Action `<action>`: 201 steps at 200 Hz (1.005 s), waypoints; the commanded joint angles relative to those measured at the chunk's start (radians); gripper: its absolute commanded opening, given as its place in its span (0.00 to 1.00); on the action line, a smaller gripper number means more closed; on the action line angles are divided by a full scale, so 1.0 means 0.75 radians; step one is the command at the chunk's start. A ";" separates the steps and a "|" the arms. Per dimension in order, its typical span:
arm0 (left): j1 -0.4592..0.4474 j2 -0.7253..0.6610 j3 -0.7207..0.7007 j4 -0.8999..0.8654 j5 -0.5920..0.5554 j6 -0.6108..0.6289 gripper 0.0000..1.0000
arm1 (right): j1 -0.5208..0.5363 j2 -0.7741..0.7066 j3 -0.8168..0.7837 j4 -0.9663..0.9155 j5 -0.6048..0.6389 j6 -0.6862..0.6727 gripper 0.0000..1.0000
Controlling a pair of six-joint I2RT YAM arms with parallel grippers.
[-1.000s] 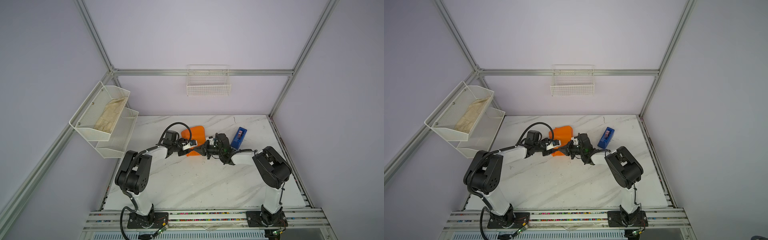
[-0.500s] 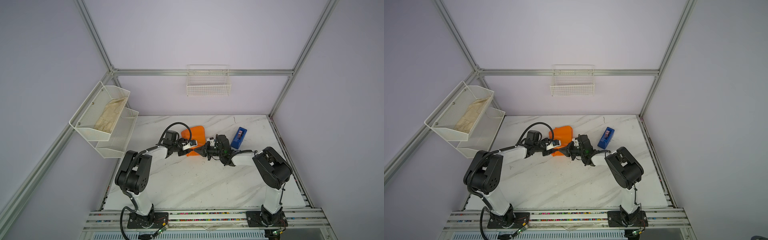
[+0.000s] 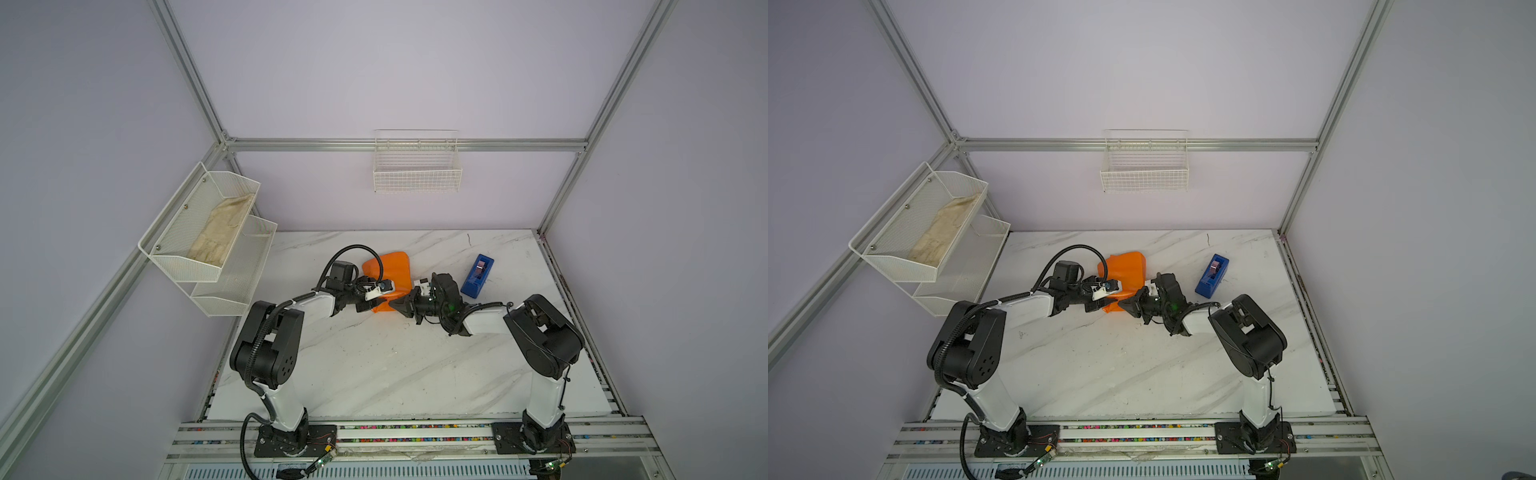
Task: Wrap a gift box in wrapping paper
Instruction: Stick the wrapping paper to the gift box.
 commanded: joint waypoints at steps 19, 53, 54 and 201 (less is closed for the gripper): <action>0.003 0.066 -0.017 -0.217 -0.084 -0.003 0.48 | 0.022 -0.078 -0.023 0.045 0.036 0.073 0.00; 0.003 0.062 -0.017 -0.216 -0.085 -0.001 0.48 | 0.025 -0.115 -0.032 0.013 0.052 0.062 0.00; 0.003 0.061 -0.017 -0.217 -0.084 -0.001 0.48 | 0.025 -0.115 -0.033 0.012 0.052 0.063 0.00; 0.003 0.060 -0.015 -0.222 -0.087 0.002 0.48 | 0.033 0.035 -0.069 0.142 0.054 0.097 0.00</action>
